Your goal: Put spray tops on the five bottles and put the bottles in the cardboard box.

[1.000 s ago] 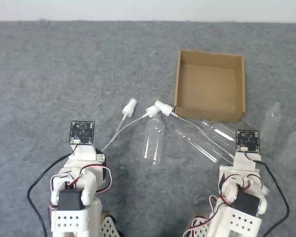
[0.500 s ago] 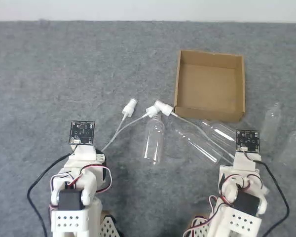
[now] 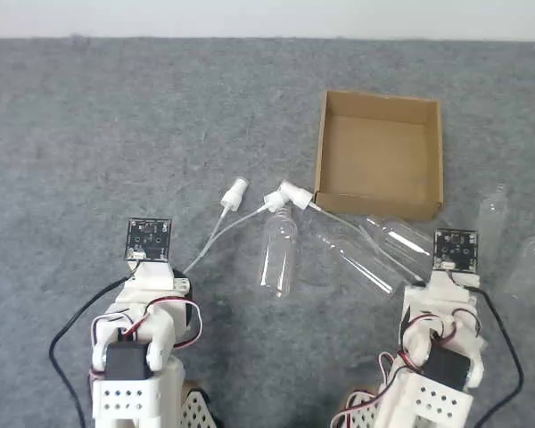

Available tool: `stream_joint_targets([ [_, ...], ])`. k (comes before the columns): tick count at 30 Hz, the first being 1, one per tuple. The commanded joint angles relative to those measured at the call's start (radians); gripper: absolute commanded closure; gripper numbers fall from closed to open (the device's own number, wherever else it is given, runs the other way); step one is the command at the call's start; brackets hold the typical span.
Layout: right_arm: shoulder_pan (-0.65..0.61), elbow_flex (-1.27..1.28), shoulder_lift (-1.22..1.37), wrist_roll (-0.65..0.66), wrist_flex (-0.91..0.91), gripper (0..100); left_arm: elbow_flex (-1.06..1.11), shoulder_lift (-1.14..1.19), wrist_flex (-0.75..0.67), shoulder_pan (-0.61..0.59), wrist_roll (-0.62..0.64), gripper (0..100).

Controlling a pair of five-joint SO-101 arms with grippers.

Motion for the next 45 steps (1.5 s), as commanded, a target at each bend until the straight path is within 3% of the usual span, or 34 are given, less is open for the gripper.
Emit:
stream_joint_targets([
  [1,0.007,-0.089,-0.015,0.009,-0.062,92.0,-0.007,-0.017,0.005,0.006,-0.003,98],
  [11,0.013,-0.379,0.064,0.069,0.047,87.5,-0.007,-0.017,0.005,0.005,-0.003,98],
  [25,0.266,-1.031,1.058,0.023,0.018,84.3,-0.007,-0.017,0.005,-0.002,-0.002,98],
  [31,0.374,-1.247,1.432,0.044,0.008,72.0,-0.007,-0.017,0.005,-0.002,-0.002,98],
  [38,0.4,-1.409,1.745,0.025,0.007,71.7,-0.007,-0.017,0.005,-0.002,-0.003,98],
  [42,0.4,-1.471,1.851,-0.052,0.007,71.8,-0.007,-0.017,0.005,-0.002,-0.003,98],
  [45,0.4,-1.494,1.919,-0.069,-0.01,76.0,-0.007,-0.017,0.005,-0.003,-0.003,98],
])
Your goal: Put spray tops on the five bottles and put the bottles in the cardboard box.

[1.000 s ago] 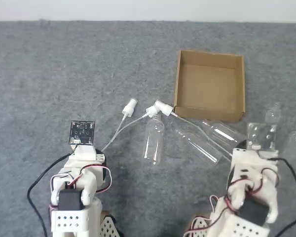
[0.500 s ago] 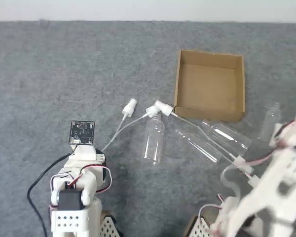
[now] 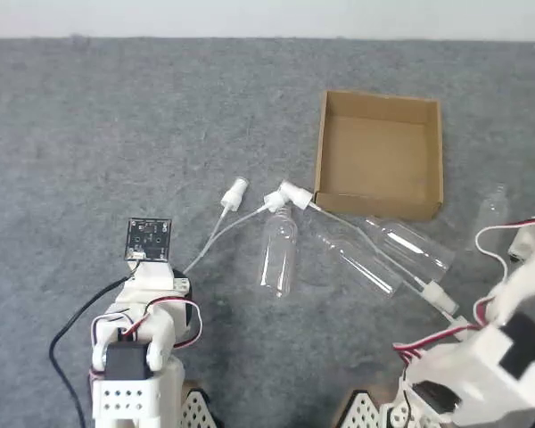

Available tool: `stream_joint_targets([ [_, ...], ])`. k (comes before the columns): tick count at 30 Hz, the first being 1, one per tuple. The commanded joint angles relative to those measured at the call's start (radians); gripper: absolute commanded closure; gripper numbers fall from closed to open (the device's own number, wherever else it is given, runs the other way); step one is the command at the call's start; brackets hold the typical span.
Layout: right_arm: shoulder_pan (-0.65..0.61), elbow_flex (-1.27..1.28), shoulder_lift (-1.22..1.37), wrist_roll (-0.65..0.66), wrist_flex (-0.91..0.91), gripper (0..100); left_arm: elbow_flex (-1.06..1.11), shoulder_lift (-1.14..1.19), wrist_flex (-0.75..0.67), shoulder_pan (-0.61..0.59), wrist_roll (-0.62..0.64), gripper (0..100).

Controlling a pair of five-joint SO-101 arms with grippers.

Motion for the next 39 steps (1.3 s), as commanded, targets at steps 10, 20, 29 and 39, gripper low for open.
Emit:
stream_joint_targets([
  [10,0.031,-0.075,0.145,0.095,-0.125,92.0,-0.007,-0.017,0.005,-0.003,-0.005,98],
  [20,0.068,0.006,0.143,0.585,-0.127,99.1,-0.007,-0.018,-0.19,-0.005,-0.267,98],
  [29,0.142,0.037,0.143,0.778,-0.125,99.1,-0.2,0.046,-0.222,0.0,-0.496,98],
  [39,0.142,0.064,0.142,0.753,-0.127,99.0,-0.88,0.965,-0.084,0.117,-0.414,98],
])
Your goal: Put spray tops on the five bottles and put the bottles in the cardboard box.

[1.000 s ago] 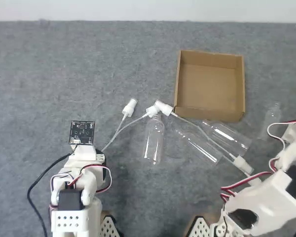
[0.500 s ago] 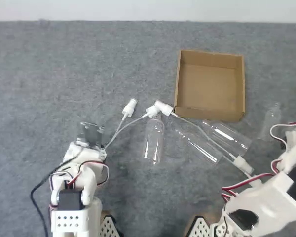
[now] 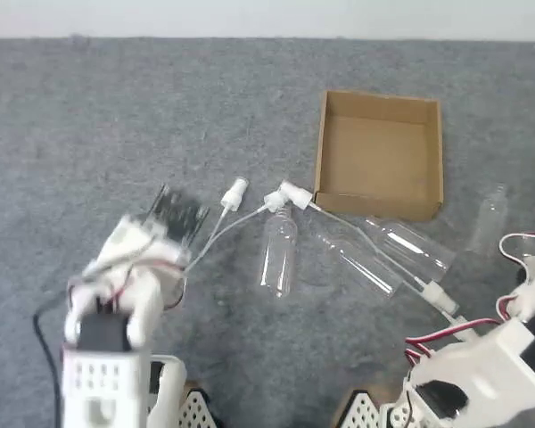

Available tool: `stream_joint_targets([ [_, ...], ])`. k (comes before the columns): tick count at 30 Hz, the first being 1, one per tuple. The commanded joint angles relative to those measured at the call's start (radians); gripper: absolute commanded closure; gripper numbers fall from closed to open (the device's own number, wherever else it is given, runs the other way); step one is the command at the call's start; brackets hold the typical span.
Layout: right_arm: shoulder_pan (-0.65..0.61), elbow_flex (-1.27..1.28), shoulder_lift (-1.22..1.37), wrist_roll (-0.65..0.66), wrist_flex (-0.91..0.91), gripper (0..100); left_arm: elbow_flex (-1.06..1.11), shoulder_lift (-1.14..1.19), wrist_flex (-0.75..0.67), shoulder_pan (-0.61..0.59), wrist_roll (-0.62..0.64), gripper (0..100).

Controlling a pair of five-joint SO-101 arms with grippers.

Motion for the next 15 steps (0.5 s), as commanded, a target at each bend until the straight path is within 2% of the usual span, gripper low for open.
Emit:
stream_joint_targets([
  [1,0.008,0.038,0.027,-0.015,-0.007,99.0,-0.378,0.522,0.052,0.077,0.084,98],
  [3,0.007,0.043,0.028,-0.014,-0.005,98.9,-0.487,0.692,0.054,0.091,0.103,97],
  [9,0.007,0.043,0.038,-0.011,-0.005,98.8,-0.676,1.059,-0.038,0.11,0.106,84],
  [12,0.007,0.043,0.038,-0.012,0.001,98.8,-0.746,1.194,-0.106,0.123,0.133,84],
  [15,0.005,0.044,0.038,-0.017,0.002,98.8,-0.828,1.315,-0.109,0.143,0.147,84],
])
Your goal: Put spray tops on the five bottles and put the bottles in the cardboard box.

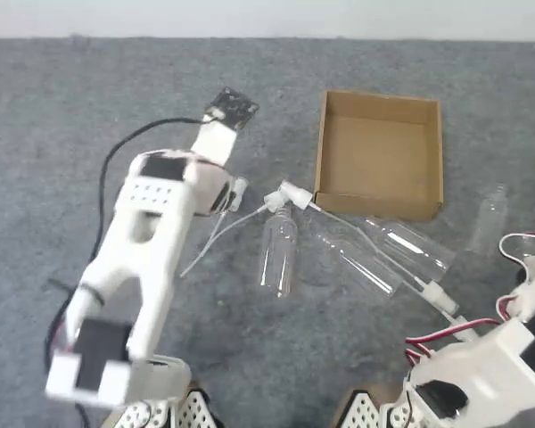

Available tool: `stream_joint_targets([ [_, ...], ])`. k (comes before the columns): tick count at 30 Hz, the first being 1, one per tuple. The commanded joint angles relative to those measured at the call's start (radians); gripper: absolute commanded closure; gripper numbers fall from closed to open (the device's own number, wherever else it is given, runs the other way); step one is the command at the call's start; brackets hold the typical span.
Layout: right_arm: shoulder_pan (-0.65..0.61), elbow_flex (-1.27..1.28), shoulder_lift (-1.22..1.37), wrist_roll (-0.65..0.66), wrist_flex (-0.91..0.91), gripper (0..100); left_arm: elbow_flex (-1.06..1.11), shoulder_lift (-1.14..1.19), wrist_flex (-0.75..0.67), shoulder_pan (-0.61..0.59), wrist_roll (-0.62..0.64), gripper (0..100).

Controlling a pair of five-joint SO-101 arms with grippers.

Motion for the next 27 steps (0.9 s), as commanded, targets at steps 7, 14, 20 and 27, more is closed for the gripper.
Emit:
stream_joint_targets([
  [7,-0.021,0.046,0.039,-0.017,0.004,98.8,-0.328,0.328,-0.023,0.032,0.066,83],
  [14,-0.019,0.06,0.038,-0.011,0.001,98.8,-0.424,0.47,-0.012,0.038,0.063,83],
  [20,-0.021,0.06,0.039,-0.011,-0.001,98.8,-0.524,0.598,-0.014,0.029,0.069,84],
  [27,-0.021,0.06,0.039,-0.009,-0.004,98.8,-0.581,0.669,-0.006,0.029,0.072,87],
])
